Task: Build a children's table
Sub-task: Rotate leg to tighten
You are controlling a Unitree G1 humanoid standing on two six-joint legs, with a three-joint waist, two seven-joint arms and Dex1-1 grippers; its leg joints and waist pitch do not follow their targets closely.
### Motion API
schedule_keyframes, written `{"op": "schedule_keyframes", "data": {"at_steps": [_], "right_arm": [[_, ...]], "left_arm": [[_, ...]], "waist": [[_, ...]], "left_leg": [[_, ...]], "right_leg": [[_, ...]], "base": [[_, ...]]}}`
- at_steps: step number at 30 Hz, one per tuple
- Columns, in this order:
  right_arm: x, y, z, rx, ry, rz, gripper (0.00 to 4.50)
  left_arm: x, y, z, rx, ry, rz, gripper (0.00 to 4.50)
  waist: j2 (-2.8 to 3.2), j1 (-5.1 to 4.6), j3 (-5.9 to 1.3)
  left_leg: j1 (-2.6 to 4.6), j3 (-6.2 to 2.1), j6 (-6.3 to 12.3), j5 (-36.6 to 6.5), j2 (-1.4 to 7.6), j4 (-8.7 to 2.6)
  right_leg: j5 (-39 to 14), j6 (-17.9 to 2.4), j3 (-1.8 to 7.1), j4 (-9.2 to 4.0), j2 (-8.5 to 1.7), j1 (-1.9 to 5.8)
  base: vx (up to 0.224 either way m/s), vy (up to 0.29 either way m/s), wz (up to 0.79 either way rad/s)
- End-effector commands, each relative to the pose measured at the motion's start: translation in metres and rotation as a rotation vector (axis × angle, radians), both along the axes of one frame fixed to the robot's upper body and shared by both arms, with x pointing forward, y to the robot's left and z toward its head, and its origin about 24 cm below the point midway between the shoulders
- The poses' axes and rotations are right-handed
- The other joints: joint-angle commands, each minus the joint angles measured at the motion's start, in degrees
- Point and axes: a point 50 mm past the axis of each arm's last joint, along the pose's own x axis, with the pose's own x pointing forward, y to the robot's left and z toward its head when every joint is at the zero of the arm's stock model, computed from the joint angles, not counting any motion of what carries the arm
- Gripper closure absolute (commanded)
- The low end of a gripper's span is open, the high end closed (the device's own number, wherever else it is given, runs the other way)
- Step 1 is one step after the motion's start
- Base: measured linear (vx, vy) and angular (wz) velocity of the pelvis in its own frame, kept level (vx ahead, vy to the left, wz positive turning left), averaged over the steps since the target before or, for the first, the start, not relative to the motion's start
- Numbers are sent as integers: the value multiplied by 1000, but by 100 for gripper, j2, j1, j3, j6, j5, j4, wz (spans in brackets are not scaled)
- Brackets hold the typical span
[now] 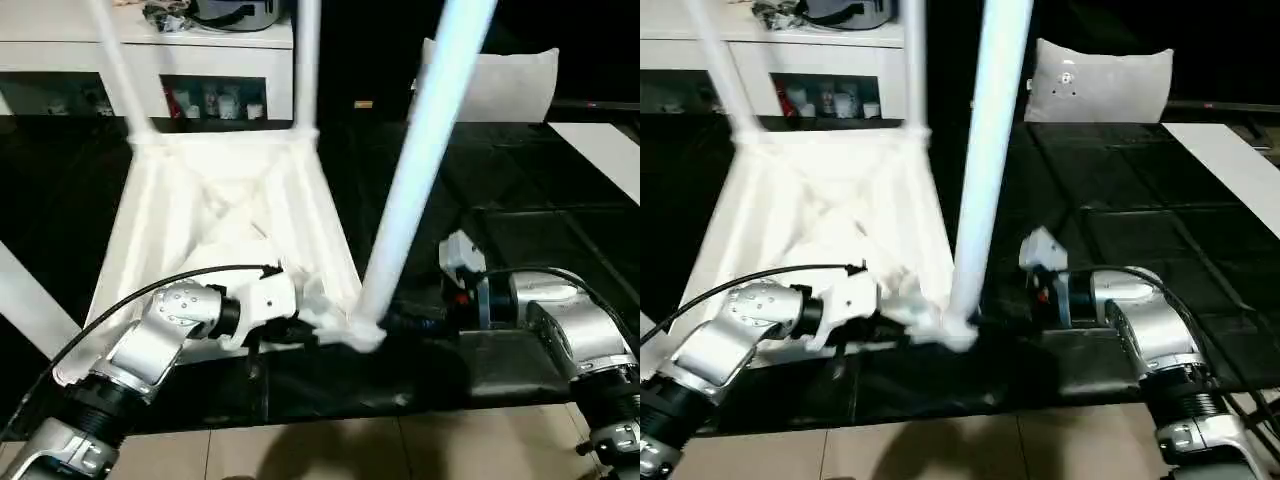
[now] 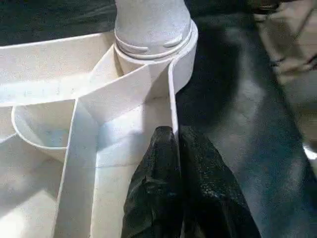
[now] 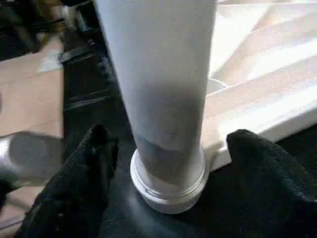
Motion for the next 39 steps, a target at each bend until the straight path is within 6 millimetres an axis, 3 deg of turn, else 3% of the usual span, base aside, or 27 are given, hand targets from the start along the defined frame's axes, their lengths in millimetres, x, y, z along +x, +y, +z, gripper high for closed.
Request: {"op": "schedule_keyframes", "data": {"at_steps": [1,5,14,19,25,26,27,28,29,33,34,35,36,37,39], "right_arm": [[2,4,3,6,5,45,106],[2,7,-1,21,41,75,142],[0,10,-2,45,71,109,231],[-5,17,-5,107,105,53,249],[9,32,-15,79,88,-251,252],[19,38,-19,50,90,-441,252],[21,39,-20,43,102,-493,252],[25,41,-22,23,109,-581,253],[28,42,-23,8,113,-634,254],[38,49,-23,19,97,-893,254],[39,51,-22,31,83,-907,254],[39,54,-20,47,67,-904,219],[38,56,-19,56,49,-894,199],[38,58,-18,60,38,-886,185],[35,61,-17,73,50,-883,183]], "left_arm": [[-4,-14,8,-1,-16,-129,450],[-3,-15,8,-3,-16,-137,450],[-3,-15,7,-16,-8,-127,450],[0,-14,6,-46,9,-50,450],[11,-19,6,-102,24,151,450],[17,-22,6,-115,12,245,450],[19,-23,6,-118,8,271,450],[22,-26,6,-135,4,326,450],[24,-28,6,-147,3,361,450],[36,-43,10,-216,-19,568,450],[37,-46,11,-223,-22,584,450],[37,-50,11,-229,-27,589,450],[37,-54,12,-233,-26,583,450],[36,-55,12,-235,-24,578,450],[35,-59,12,-234,-24,560,450]], "waist": [[-20,-32,-365],[-2,-20,-364],[-26,-17,-369],[-25,-17,-368],[-8,-122,-338],[-15,-167,-337],[-16,-206,-334],[12,-270,-336],[-7,-344,-346],[6,-439,-369],[7,-425,-377],[7,-425,-377],[-5,-402,-394],[20,-387,-397],[14,-381,-388]], "left_leg": [[-88,-21,480,-104,200,-363],[-87,-21,421,-162,194,-363],[-103,-19,422,-119,184,-359],[-105,-17,403,-92,179,-360],[-76,-20,183,-374,126,-376],[-94,-28,171,-392,107,-377],[-108,-38,131,-342,112,-387],[-121,-60,59,-376,97,-383],[-102,-55,41,-446,79,-371],[-112,-46,125,-326,86,-363],[-112,-50,149,-234,91,-366],[-112,-50,149,-234,91,-366],[-132,-58,235,-72,106,-370],[-127,-64,289,37,125,-374],[-122,-61,337,98,143,-378]], "right_leg": [[-1789,-230,441,-347,-488,401],[-1880,-214,438,-363,-491,404],[-1893,-125,431,-370,-479,411],[-1874,-87,432,-369,-470,417],[-2508,192,368,-506,-462,394],[-2593,276,347,-536,-460,414],[-2548,297,353,-521,-449,423],[-2609,353,304,-544,-446,428],[-2685,419,286,-585,-450,426],[-2460,329,320,-555,-454,403],[-2317,270,332,-530,-459,404],[-2317,270,332,-530,-459,404],[-1999,199,365,-466,-464,427],[-1752,105,388,-418,-467,420],[-1525,-18,410,-383,-473,417]], "base": [[0,0,0],[0,0,0],[0,0,0],[0,0,0],[0,0,0],[0,0,0],[0,0,0],[0,0,0],[0,0,0],[0,0,0],[0,0,0],[0,0,0],[0,0,0],[0,0,0],[0,0,0]]}}
